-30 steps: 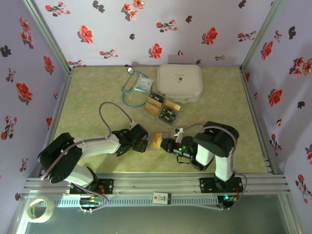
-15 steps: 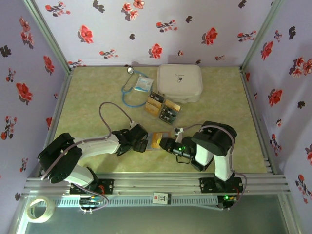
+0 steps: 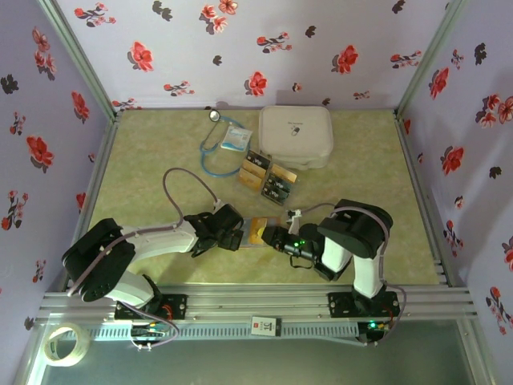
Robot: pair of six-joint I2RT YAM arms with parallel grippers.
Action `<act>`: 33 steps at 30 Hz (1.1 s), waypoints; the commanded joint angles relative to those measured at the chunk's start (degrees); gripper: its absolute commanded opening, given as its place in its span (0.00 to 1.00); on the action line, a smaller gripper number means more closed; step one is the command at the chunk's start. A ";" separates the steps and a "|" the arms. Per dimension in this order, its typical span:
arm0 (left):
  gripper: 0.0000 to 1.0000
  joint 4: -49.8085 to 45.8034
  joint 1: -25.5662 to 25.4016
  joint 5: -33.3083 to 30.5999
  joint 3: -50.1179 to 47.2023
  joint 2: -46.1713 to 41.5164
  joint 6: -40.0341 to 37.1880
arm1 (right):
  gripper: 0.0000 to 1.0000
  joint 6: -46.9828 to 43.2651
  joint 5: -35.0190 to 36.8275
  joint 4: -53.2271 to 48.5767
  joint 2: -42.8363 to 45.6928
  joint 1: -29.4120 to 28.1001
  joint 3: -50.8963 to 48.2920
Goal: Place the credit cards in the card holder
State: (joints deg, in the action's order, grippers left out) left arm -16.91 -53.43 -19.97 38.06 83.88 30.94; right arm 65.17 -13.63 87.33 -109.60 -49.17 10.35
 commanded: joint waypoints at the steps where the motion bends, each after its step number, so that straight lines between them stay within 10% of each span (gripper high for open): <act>1: 1.00 -1.87 -0.45 -1.50 -1.61 -0.12 0.13 | 0.28 -1.16 1.28 -13.22 -0.29 1.02 -1.26; 33: 1.00 -1.43 -0.45 -1.48 -2.10 -0.22 0.44 | 0.12 -5.05 0.31 -29.05 7.70 1.75 0.98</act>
State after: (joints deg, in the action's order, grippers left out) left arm -16.23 -53.43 -19.94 37.54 83.64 31.11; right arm 61.52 -14.22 67.79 -100.57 -47.88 13.15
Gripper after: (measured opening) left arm 0.997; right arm 0.122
